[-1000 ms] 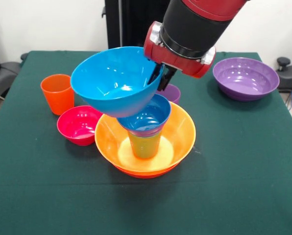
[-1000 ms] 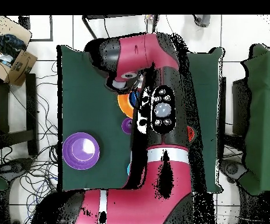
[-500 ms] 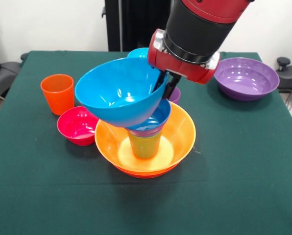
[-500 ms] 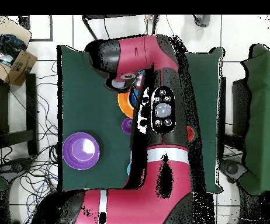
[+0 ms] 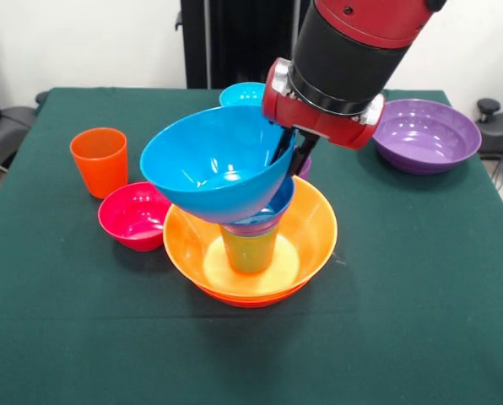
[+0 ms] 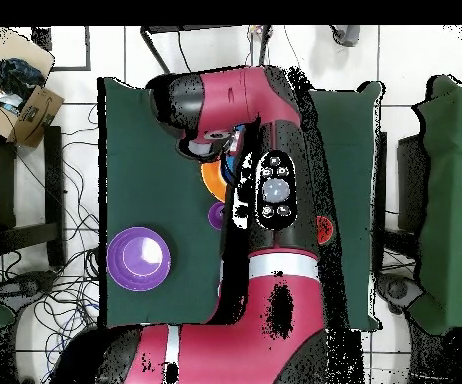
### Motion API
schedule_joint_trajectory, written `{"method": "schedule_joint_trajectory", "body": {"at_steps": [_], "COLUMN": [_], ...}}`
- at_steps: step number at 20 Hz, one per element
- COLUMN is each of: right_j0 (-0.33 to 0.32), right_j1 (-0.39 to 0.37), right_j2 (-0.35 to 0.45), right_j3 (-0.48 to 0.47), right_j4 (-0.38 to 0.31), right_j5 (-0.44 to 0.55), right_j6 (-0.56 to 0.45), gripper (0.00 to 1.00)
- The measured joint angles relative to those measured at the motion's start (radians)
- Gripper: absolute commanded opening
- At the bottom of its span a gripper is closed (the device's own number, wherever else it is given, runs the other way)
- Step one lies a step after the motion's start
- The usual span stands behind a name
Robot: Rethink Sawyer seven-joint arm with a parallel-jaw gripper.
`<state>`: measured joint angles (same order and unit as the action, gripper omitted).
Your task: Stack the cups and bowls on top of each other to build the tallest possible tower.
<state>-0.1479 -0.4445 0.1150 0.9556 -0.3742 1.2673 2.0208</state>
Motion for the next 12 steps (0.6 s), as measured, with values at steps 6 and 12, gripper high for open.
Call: {"method": "schedule_joint_trajectory", "body": {"at_steps": [6,12], "right_j0": [0.012,0.022], "right_j1": [0.000,0.000], "right_j2": [-0.008,-0.016], "right_j3": [0.011,0.031], "right_j4": [0.001,0.008], "right_j5": [0.000,0.000], "right_j6": [0.000,0.000], "gripper": [0.00,0.00]}}
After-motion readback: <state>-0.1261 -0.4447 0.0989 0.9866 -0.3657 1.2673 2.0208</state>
